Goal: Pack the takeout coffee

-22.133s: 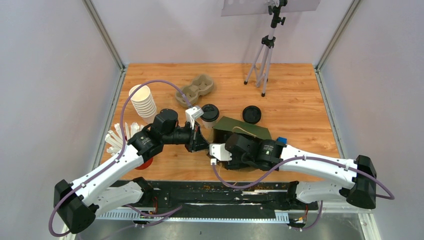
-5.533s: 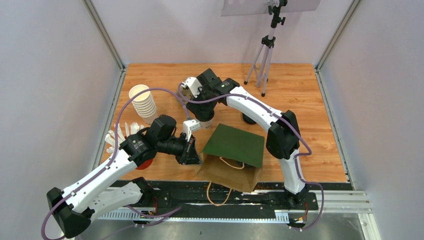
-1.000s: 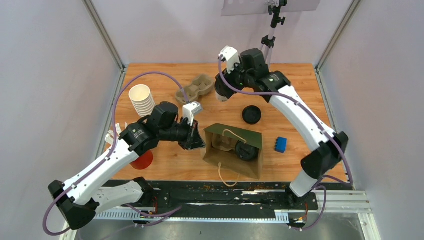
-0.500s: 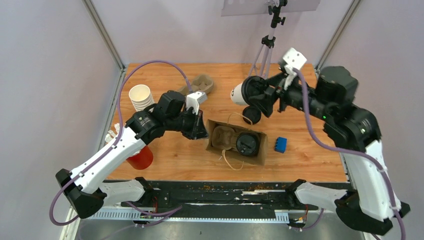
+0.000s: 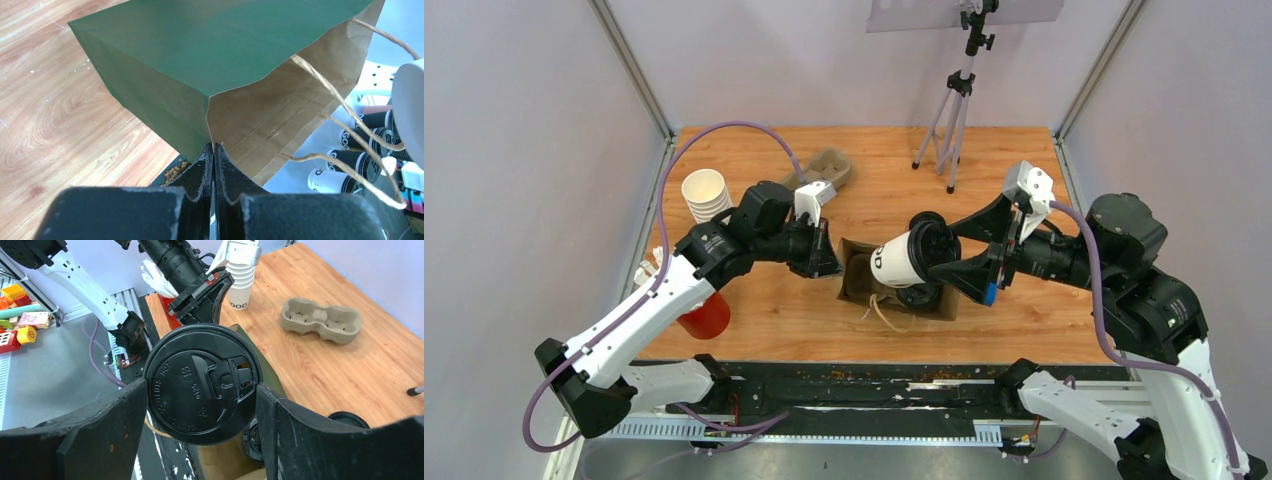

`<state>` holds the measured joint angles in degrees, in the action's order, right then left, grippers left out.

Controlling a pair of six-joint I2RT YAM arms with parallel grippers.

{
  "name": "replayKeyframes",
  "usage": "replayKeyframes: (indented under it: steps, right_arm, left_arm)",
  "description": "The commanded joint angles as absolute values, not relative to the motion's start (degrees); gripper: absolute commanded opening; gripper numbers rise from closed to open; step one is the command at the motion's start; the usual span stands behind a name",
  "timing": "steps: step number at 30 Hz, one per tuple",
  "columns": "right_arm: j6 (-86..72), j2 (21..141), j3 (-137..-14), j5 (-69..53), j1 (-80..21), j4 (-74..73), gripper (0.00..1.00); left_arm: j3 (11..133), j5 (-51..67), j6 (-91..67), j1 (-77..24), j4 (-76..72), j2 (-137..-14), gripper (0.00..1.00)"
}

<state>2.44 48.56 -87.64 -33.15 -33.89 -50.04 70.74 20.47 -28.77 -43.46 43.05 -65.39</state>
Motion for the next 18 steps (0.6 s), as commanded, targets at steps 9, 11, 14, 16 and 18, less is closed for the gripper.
replayKeyframes:
  steps: [9, 11, 14, 16, 18]
  right_arm:
    - [2.1, 50.8, -95.4, -36.6, -34.1, -45.6, 0.73]
    - [1.5, 49.9, -93.6, -37.7, -34.1, -44.7, 0.73]
    - [0.4, 49.0, -91.2, -39.9, -34.2, -43.2, 0.73]
    - [-1.2, 48.5, -89.6, -40.6, -34.2, -43.3, 0.73]
    - [-0.3, 47.9, -88.1, -39.8, -34.2, -44.7, 0.73]
  left_arm:
    - [70.4, 21.5, -30.1, -43.3, 39.6, -64.3, 0.07]
    - [70.4, 21.7, -30.0, -43.3, 39.4, -64.2, 0.07]
    - [70.4, 21.8, -30.0, -43.3, 39.6, -64.0, 0.07]
    - [70.5, 21.6, -29.6, -43.3, 40.0, -63.8, 0.07]
    - [70.5, 21.5, -29.3, -43.3, 40.2, -63.7, 0.07]
